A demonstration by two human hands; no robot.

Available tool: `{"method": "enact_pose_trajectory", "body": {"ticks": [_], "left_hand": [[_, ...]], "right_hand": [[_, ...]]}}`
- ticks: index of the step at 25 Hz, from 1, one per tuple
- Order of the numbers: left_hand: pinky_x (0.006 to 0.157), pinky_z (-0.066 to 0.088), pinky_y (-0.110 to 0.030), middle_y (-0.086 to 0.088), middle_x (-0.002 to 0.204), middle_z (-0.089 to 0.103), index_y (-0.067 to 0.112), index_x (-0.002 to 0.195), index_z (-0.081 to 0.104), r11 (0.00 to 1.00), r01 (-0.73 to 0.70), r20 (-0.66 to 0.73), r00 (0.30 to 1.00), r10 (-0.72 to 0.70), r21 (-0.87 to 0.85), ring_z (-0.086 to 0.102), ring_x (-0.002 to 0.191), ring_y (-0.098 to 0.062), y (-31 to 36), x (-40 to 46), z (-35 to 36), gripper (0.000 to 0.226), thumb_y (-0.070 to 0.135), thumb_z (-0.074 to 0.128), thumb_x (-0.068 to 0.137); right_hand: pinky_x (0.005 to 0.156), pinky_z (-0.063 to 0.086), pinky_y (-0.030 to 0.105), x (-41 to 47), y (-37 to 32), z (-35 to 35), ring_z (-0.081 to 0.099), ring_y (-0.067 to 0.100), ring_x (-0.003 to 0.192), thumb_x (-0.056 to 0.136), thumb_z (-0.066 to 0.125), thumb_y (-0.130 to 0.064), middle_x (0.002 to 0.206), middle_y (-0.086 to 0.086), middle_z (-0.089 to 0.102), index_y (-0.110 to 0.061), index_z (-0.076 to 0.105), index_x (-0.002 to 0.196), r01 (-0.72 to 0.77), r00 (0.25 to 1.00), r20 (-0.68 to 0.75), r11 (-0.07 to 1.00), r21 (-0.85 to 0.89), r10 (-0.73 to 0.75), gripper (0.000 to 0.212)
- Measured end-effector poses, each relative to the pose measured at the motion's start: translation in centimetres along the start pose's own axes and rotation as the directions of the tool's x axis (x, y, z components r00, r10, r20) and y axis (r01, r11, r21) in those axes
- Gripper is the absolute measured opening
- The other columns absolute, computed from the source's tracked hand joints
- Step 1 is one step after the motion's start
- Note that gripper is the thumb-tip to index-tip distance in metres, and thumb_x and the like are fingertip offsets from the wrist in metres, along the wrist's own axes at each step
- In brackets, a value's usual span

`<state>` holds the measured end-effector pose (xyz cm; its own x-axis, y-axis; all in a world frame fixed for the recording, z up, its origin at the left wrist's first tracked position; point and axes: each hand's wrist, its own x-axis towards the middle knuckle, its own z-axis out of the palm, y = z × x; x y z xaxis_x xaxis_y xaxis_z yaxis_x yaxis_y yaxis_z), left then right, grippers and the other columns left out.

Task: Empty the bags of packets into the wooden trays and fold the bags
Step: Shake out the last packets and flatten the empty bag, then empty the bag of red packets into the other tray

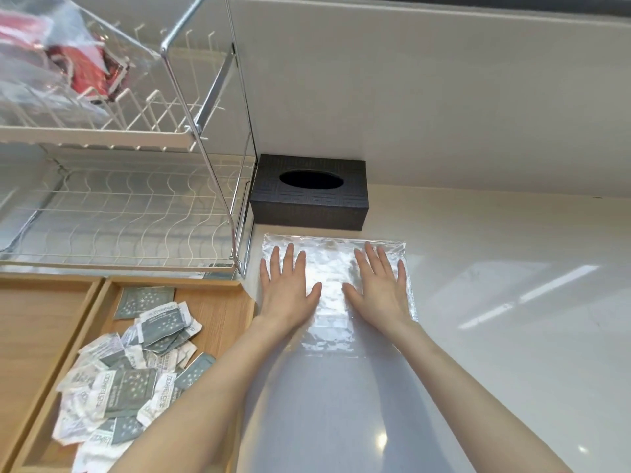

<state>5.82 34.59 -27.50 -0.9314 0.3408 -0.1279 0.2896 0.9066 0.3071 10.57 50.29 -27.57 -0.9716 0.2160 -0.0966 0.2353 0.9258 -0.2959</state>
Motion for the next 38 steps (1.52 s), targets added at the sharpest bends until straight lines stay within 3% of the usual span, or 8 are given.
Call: {"method": "enact_pose_trajectory", "body": {"ticks": [11, 14, 20, 25, 29, 31, 35, 38], "left_hand": [[0.114, 0.004, -0.046, -0.008, 0.153, 0.020, 0.019, 0.140, 0.024, 0.994, -0.083, -0.080, 0.994, 0.077, -0.070, 0.009, 0.142, -0.025, -2.7, -7.4, -6.6, 0.057, 0.040, 0.039, 0.089], [0.113, 0.010, -0.044, -0.005, 0.151, 0.027, 0.019, 0.139, 0.028, 0.991, -0.099, -0.141, 0.986, 0.085, -0.090, 0.019, 0.140, -0.021, -4.7, -10.1, -8.7, 0.056, 0.039, 0.041, 0.088], [0.109, 0.028, -0.041, -0.003, 0.144, 0.040, 0.017, 0.137, 0.033, 0.969, -0.142, -0.241, 0.966, 0.092, -0.200, 0.035, 0.132, -0.018, -8.9, -13.6, -13.4, 0.053, 0.036, 0.044, 0.089], [0.105, 0.031, -0.034, -0.002, 0.144, 0.040, 0.017, 0.138, 0.032, 0.952, -0.180, -0.322, 0.942, 0.095, -0.248, 0.038, 0.131, -0.016, -13.4, -14.2, -18.9, 0.053, 0.037, 0.043, 0.090], [0.102, 0.033, -0.031, -0.006, 0.139, 0.047, 0.014, 0.135, 0.038, 0.929, -0.233, -0.381, 0.918, 0.113, -0.286, 0.043, 0.126, -0.019, -17.5, -13.6, -24.0, 0.049, 0.033, 0.046, 0.090], [0.098, 0.036, -0.031, -0.006, 0.132, 0.053, 0.013, 0.130, 0.044, 0.921, -0.255, -0.424, 0.899, 0.113, -0.295, 0.049, 0.119, -0.019, -19.3, -13.1, -26.7, 0.044, 0.030, 0.048, 0.090], [0.079, 0.043, -0.017, 0.002, 0.109, 0.061, 0.013, 0.117, 0.055, 0.870, -0.337, -0.510, 0.852, 0.119, -0.360, 0.056, 0.097, -0.010, -22.2, -11.3, -32.0, 0.030, 0.024, 0.047, 0.090], [0.068, 0.039, -0.006, 0.001, 0.107, 0.059, 0.010, 0.116, 0.055, 0.842, -0.377, -0.579, 0.809, 0.097, -0.386, 0.052, 0.089, -0.007, -23.9, -9.4, -36.1, 0.028, 0.020, 0.046, 0.091]], "right_hand": [[0.115, -0.002, 0.040, -6.6, -6.9, -3.8, 0.005, 0.015, 0.145, 0.093, 0.040, -0.036, 0.157, -0.001, 0.015, -0.023, 0.019, 0.144, 0.051, 0.999, -0.022, 0.994, 0.100, -0.049, 0.057], [0.116, 0.006, 0.038, -9.0, -9.6, -5.0, 0.011, 0.015, 0.144, 0.092, 0.043, -0.034, 0.155, -0.001, 0.022, -0.023, 0.022, 0.144, 0.102, 0.994, -0.056, 0.981, 0.168, -0.093, 0.056], [0.107, 0.026, 0.028, -11.2, -15.8, -7.7, 0.032, 0.014, 0.136, 0.091, 0.047, -0.033, 0.147, -0.004, 0.038, -0.027, 0.030, 0.141, 0.174, 0.984, -0.092, 0.902, 0.394, -0.150, 0.053], [0.096, 0.028, 0.019, -10.4, -22.0, -10.2, 0.042, 0.011, 0.129, 0.089, 0.051, -0.032, 0.140, -0.004, 0.048, -0.027, 0.037, 0.138, 0.253, 0.967, -0.166, 0.828, 0.500, -0.195, 0.051], [0.099, 0.036, 0.023, -8.8, -26.9, -12.3, 0.051, 0.009, 0.118, 0.089, 0.052, -0.030, 0.128, -0.003, 0.058, -0.025, 0.044, 0.133, 0.303, 0.950, -0.237, 0.790, 0.533, -0.204, 0.044], [0.098, 0.041, 0.024, -7.9, -29.0, -13.4, 0.053, 0.006, 0.109, 0.090, 0.052, -0.030, 0.117, -0.007, 0.061, -0.026, 0.047, 0.130, 0.328, 0.939, -0.277, 0.768, 0.550, -0.203, 0.041], [0.071, 0.036, -0.001, -6.0, -32.7, -15.5, 0.053, -0.004, 0.093, 0.090, 0.051, -0.031, 0.105, -0.016, 0.059, -0.026, 0.051, 0.125, 0.367, 0.920, -0.333, 0.747, 0.555, -0.205, 0.035], [0.077, 0.041, 0.008, -4.3, -34.8, -17.6, 0.057, 0.004, 0.099, 0.091, 0.050, -0.025, 0.113, -0.005, 0.063, -0.020, 0.054, 0.121, 0.401, 0.894, -0.412, 0.722, 0.564, -0.175, 0.031]]}}
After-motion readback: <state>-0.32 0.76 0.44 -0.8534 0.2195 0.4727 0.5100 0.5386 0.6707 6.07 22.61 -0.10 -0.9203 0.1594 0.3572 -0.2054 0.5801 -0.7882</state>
